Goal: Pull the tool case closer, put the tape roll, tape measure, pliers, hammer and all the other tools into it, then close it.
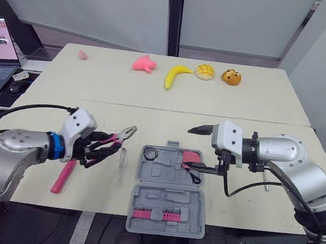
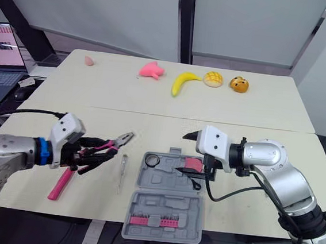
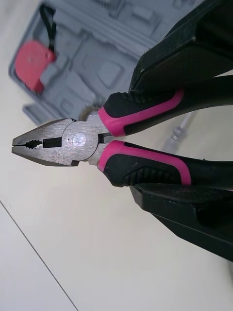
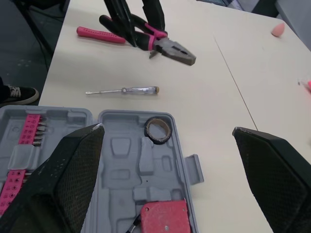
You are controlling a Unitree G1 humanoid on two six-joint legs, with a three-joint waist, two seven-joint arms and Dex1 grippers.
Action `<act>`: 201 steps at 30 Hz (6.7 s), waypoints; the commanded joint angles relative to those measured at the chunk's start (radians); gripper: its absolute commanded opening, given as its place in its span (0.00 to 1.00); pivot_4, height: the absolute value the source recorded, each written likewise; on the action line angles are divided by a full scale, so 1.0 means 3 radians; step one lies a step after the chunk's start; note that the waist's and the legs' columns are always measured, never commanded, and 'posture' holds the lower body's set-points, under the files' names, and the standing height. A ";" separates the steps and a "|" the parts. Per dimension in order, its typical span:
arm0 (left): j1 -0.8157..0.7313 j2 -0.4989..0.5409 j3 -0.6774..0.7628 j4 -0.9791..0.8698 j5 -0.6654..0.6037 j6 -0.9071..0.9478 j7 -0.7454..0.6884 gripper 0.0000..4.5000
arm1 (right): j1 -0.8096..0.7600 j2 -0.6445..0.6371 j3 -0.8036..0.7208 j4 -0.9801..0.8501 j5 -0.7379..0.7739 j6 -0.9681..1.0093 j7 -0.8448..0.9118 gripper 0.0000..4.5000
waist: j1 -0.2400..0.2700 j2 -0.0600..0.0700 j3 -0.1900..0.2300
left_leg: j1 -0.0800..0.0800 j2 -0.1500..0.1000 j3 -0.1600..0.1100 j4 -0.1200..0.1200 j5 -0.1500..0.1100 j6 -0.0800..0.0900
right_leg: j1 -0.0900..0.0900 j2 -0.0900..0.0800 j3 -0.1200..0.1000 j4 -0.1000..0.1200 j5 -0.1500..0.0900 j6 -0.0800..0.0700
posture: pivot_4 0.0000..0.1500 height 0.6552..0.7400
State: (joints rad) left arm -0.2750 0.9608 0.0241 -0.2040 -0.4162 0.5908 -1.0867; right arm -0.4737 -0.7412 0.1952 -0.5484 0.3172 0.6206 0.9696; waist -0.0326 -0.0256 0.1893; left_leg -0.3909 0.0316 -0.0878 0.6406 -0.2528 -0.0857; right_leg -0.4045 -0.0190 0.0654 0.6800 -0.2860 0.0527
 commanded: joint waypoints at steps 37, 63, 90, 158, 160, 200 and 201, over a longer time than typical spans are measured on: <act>-0.1605 -0.0904 -0.1489 0.0739 0.0936 -0.0484 -0.1126 0.52 | -0.0344 0.0447 0.1091 0.0547 -0.0736 0.0104 -0.0405 0.80 | -0.0076 0.0000 0.0000 | -0.0022 -0.0002 -0.0021 0.0016 0.0001 0.0002 | -0.0009 0.0002 -0.0013 0.0007 0.0001 0.0001 | 1.00 0.83; -0.1469 -0.0745 -0.1324 0.0854 0.0912 -0.0844 -0.1222 0.94 | -0.0400 0.0414 0.0922 0.0499 -0.0848 -0.0020 -0.0152 0.28 | -0.0081 0.0001 0.0000 | -0.0022 -0.0002 -0.0024 0.0017 0.0001 0.0001 | -0.0008 0.0002 -0.0016 0.0010 0.0002 0.0000 | 1.00 0.83; 0.0288 0.0206 -0.0047 0.0668 0.0443 -0.2025 -0.1269 1.00 | -0.0815 0.0495 0.1668 0.0886 -0.1569 0.0221 0.0170 0.28 | -0.0076 0.0004 0.0002 | -0.0017 -0.0001 -0.0027 0.0018 0.0002 0.0002 | -0.0008 0.0001 -0.0020 0.0023 0.0002 -0.0002 | 1.00 0.83; 0.0348 -0.0056 0.0017 0.0525 0.0311 -0.1922 -0.0988 1.00 | -0.0759 0.1534 0.1493 0.2209 -0.1611 -0.0522 -0.0121 0.01 | -0.0093 0.0005 0.0002 | -0.0004 -0.0001 -0.0028 0.0018 0.0002 0.0002 | -0.0009 0.0003 -0.0020 0.0052 -0.0002 -0.0009 | 1.00 0.83; 0.0357 -0.0058 0.0016 0.0536 0.0312 -0.1923 -0.0988 1.00 | -0.0738 0.1550 0.1543 0.2319 -0.1664 -0.0574 -0.0133 0.01 | -0.0093 0.0005 0.0002 | -0.0004 -0.0001 -0.0028 0.0019 0.0002 0.0002 | -0.0009 0.0003 -0.0020 0.0052 -0.0002 -0.0009 | 1.00 0.83; 0.0700 -0.0081 -0.0068 0.0648 0.0711 -0.1709 -0.0660 0.18 | 0.1128 -0.0385 -0.0161 0.0247 -0.0871 -0.0625 0.0197 0.00 | -0.0080 0.0007 0.0001 | 0.0009 0.0000 -0.0012 0.0014 0.0002 0.0002 | -0.0003 0.0004 -0.0004 0.0043 -0.0005 -0.0009 | 1.00 0.83; 0.0674 -0.0109 -0.0134 0.0655 0.0764 -0.1688 -0.0622 0.10 | 0.1163 -0.0368 -0.0093 0.0300 -0.0946 -0.0667 0.0140 0.00 | -0.0081 0.0007 0.0001 | 0.0010 0.0000 -0.0009 0.0014 0.0002 0.0002 | -0.0003 0.0004 -0.0001 0.0043 -0.0004 -0.0009 | 1.00 0.83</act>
State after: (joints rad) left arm -0.0580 0.9327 0.0054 -0.0019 -0.2115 0.0951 -1.2909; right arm -0.1264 -0.8546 0.1526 -0.4557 0.0631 0.4511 1.0405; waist -0.0571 -0.0236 0.1896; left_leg -0.3878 0.0316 -0.0895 0.6448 -0.2523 -0.0851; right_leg -0.4053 -0.0177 0.0658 0.6930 -0.2873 0.0499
